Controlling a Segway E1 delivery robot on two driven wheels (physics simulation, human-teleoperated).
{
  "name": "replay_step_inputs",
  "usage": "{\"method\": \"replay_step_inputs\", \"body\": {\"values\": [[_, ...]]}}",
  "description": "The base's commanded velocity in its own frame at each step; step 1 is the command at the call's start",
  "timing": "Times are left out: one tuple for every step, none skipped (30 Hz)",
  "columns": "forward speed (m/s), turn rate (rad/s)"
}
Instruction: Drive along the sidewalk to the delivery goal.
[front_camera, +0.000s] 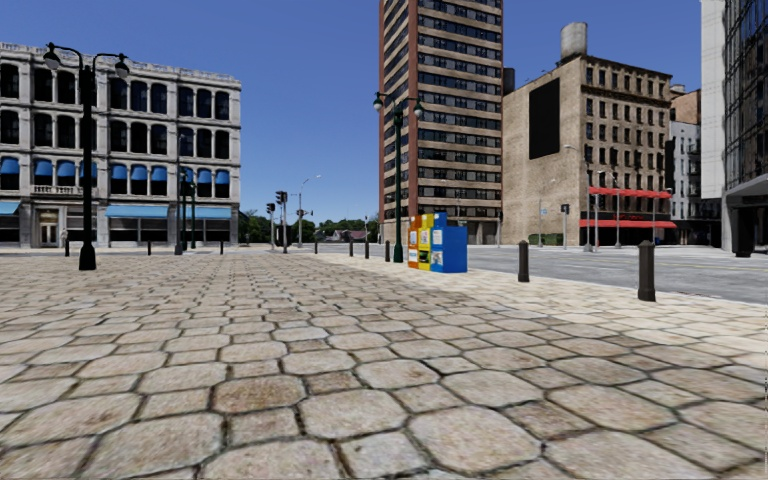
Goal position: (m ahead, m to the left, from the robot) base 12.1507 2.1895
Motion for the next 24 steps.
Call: {"method": "replay_step_inputs", "body": {"values": [[1.80, 0.00], [1.80, 0.00], [1.80, 0.00], [1.80, 0.00], [1.80, 0.00], [1.80, 0.00], [1.80, 0.00], [1.80, 0.00], [1.80, 0.00], [1.80, 0.00], [1.80, 0.00], [1.80, 0.00], [1.80, 0.00], [1.80, 0.00], [1.80, 0.00], [1.80, 0.00], [1.80, 0.00], [1.80, 0.00], [1.80, 0.00], [1.80, 0.00], [1.80, 0.00], [1.80, 0.00], [1.80, 0.00], [1.80, 0.00]]}}
